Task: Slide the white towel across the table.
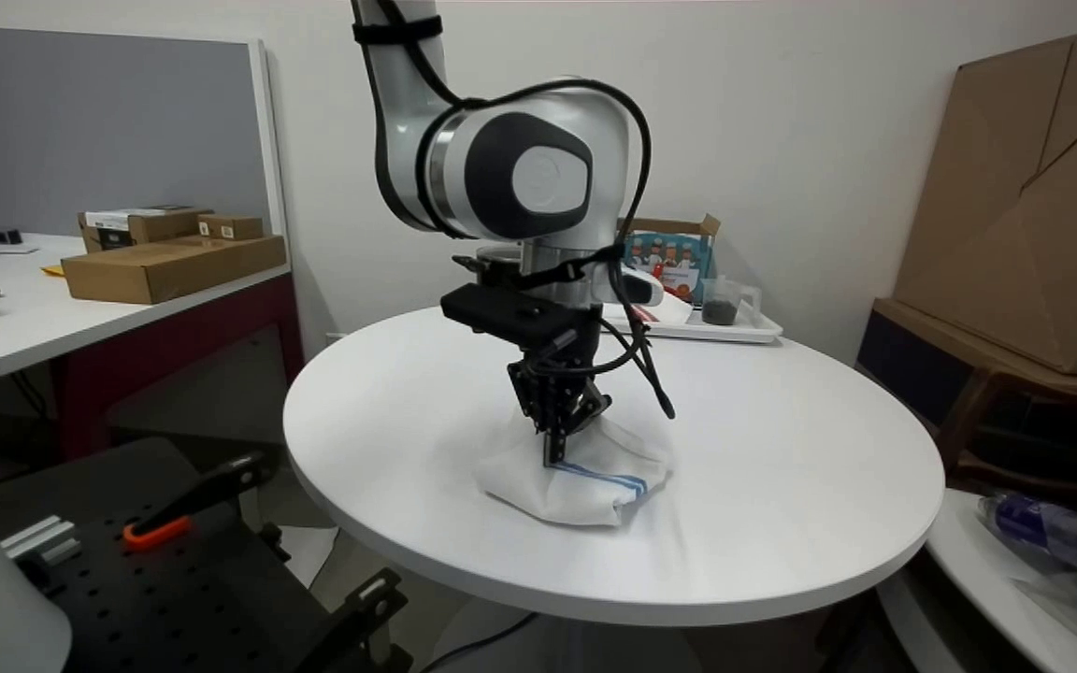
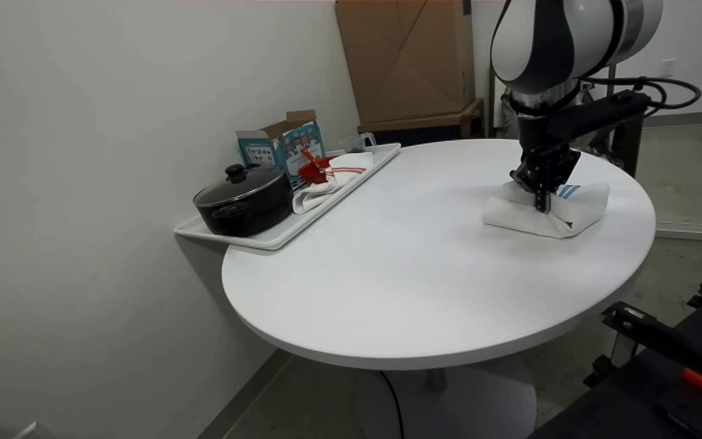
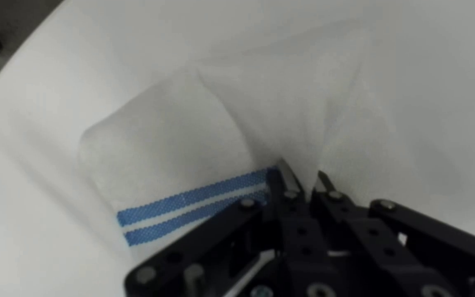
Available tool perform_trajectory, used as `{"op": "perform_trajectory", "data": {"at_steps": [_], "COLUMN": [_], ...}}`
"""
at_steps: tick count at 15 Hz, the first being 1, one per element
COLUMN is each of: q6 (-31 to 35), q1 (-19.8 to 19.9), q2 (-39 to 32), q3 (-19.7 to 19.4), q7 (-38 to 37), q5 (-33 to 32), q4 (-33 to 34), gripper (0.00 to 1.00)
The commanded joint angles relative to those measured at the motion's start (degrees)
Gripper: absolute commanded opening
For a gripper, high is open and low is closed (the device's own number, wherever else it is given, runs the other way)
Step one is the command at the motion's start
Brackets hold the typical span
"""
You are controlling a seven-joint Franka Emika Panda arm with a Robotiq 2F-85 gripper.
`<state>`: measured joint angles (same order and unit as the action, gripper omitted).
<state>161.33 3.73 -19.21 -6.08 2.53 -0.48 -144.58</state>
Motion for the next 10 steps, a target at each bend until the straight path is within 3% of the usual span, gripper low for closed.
{"op": "perform_trajectory", "data": {"at_steps": [1,6,10], "q6": [-1.46,-1.21,-2.00], "q1": [-1.34,-5.79,-6.10], "q2": [-3.93,-10.71,-11.97], "q3": [2.71,6.94,12.83], "q7": [-1.57,-6.02,-3.67], "q5": [0.33,1.29,3.83], "q4": [4.19,13.63,16.57], "gripper": [0.02,0.02,0.02]}}
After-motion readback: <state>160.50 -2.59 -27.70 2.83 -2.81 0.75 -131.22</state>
